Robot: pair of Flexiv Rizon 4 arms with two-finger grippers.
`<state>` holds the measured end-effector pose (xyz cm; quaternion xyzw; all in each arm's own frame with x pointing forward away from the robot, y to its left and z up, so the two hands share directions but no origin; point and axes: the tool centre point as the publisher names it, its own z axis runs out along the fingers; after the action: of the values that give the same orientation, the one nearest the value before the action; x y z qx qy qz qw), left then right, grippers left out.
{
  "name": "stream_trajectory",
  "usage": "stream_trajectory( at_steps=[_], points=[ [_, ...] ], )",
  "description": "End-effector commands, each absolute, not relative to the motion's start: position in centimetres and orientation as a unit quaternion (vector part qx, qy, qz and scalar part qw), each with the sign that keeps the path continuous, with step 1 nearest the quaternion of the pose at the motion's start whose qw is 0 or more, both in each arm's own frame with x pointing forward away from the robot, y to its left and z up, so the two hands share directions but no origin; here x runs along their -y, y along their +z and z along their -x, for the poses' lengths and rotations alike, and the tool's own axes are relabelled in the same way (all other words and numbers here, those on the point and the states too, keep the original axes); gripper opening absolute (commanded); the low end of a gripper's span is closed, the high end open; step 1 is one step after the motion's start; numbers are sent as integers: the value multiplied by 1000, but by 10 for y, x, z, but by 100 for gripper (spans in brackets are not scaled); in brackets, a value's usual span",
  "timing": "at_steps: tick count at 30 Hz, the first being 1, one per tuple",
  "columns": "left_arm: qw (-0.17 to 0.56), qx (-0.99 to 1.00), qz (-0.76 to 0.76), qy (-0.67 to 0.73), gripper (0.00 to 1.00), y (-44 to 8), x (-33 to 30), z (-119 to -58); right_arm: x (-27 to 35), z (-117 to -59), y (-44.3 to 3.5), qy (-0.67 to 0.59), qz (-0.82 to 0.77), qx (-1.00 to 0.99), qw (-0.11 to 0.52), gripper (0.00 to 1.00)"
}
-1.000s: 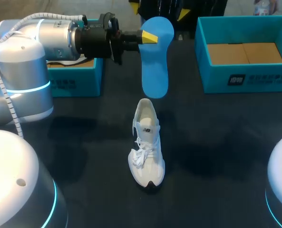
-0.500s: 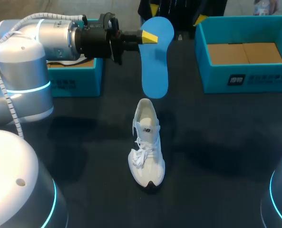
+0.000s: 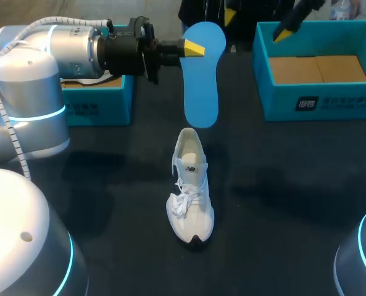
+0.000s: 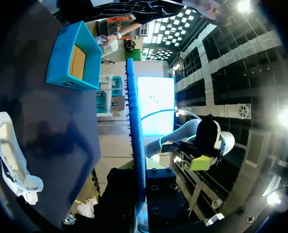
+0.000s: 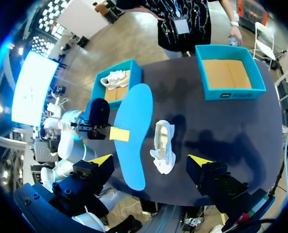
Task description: Take the shoe out of the shoebox, open the shoe tongue, remove and reinsert the insole, then place the shoe into the shoebox
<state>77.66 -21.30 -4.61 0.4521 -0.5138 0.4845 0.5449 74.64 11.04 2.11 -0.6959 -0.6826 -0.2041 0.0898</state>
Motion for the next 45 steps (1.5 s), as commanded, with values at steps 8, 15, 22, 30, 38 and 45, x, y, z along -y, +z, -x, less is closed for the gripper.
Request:
stream_trajectory(
  at_steps=[8, 15, 22, 30, 38, 45],
  points=[
    [545, 515, -453, 484, 0, -46, 212, -776, -82, -747, 4, -353, 633, 650, 227, 100],
    [545, 515, -453, 484, 0, -46, 212, -776, -71, -747, -7, -394, 608, 636, 266, 100],
    [545, 515, -453, 484, 0, -46, 212, -776, -69, -747, -18, -419, 591, 622, 296, 100],
    [545, 515, -453, 484, 0, -46, 212, -776, -71, -749, -28, -459, 561, 604, 331, 100],
    [545, 515, -453, 484, 0, -46, 212, -776, -72, -748, -43, -478, 552, 586, 352, 100],
    [545, 515, -453, 484, 0, -46, 212, -776, -70, -748, -53, -497, 540, 577, 359, 100]
  ],
)
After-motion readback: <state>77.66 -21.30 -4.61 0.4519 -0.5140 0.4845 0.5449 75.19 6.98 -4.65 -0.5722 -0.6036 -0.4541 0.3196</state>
